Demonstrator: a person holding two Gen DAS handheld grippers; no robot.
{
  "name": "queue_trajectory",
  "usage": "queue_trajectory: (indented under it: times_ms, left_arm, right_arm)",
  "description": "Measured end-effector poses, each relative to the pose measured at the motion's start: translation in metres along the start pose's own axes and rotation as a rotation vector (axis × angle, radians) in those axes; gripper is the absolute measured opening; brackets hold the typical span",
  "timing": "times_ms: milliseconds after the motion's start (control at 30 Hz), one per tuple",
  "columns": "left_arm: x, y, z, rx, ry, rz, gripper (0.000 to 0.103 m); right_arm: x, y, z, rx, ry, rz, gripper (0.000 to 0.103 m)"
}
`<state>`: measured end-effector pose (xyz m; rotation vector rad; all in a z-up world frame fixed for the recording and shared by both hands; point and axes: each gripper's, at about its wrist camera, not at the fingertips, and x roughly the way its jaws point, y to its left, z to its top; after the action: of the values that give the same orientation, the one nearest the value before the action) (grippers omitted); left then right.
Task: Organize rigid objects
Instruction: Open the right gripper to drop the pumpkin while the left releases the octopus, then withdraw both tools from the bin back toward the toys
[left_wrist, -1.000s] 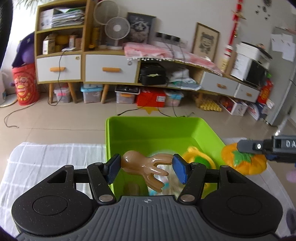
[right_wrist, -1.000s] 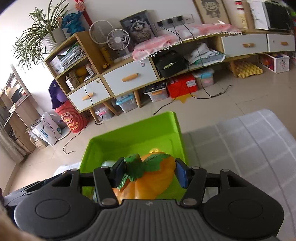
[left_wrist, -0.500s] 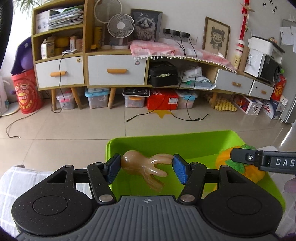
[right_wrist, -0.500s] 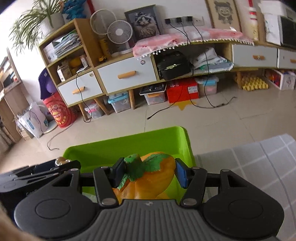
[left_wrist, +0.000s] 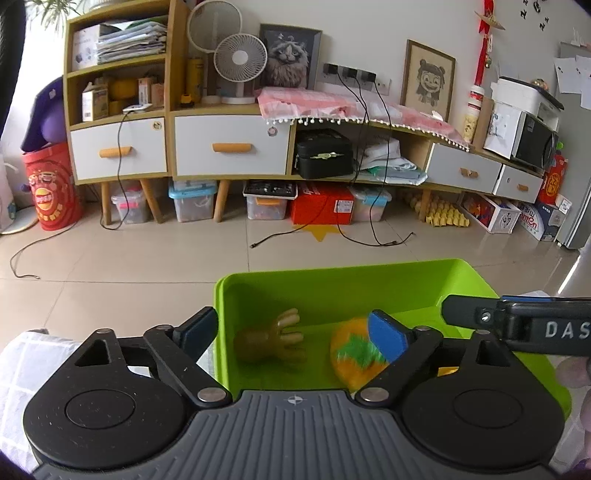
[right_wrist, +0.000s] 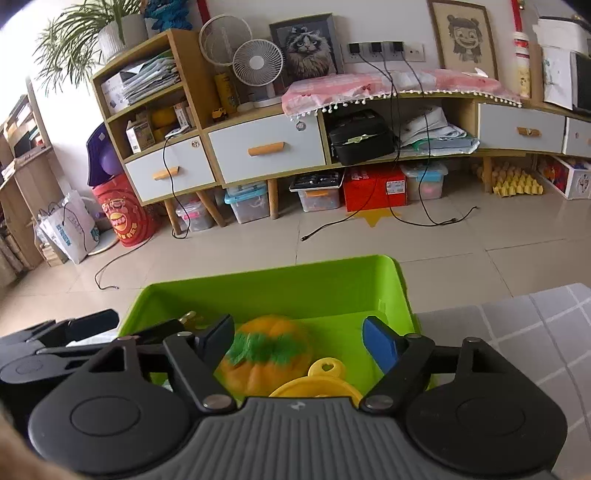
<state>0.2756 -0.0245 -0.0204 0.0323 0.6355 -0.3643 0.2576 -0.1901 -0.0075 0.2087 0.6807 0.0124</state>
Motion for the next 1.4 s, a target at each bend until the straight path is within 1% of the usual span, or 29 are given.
queue_trajectory:
  times_ms: [67,333,567,733,1000,1167,1400]
  left_arm:
    - [-0.003,-0.001,0.003,-0.002,-0.001,0.002,0.092]
    - [-0.028,-0.003,0.012,-0.042,-0.016,0.004,0.094]
    - [-0.055,-0.007,0.012,-0.044,-0.023,0.009,0.098]
    - [-0.070,-0.004,0.007,-0.090,0.005,-0.001,0.100]
    - [-0.100,-0.007,-0.009,-0.089,0.026,-0.013,0.101]
    - [-0.111,-0.009,-0.019,-0.092,0.040,-0.021,0.101]
    - [-0.128,-0.011,-0.032,-0.091,0.037,-0.033,0.101]
  right_arm:
    - [-0.007,0.000,0.001,0.003,-0.005,-0.003,0.059]
    - [-0.039,0.000,0.002,0.044,-0.010,0.009,0.060]
    - [-0.073,0.005,0.002,0.033,-0.021,0.006,0.060]
    - [-0.094,0.004,-0.005,0.059,-0.019,0.001,0.060]
    - [-0.126,0.002,-0.017,0.070,-0.013,-0.004,0.060]
    - [-0.142,0.000,-0.027,0.069,-0.005,-0.007,0.060]
    - [-0.158,0.000,-0.042,0.058,0.005,0.004,0.060]
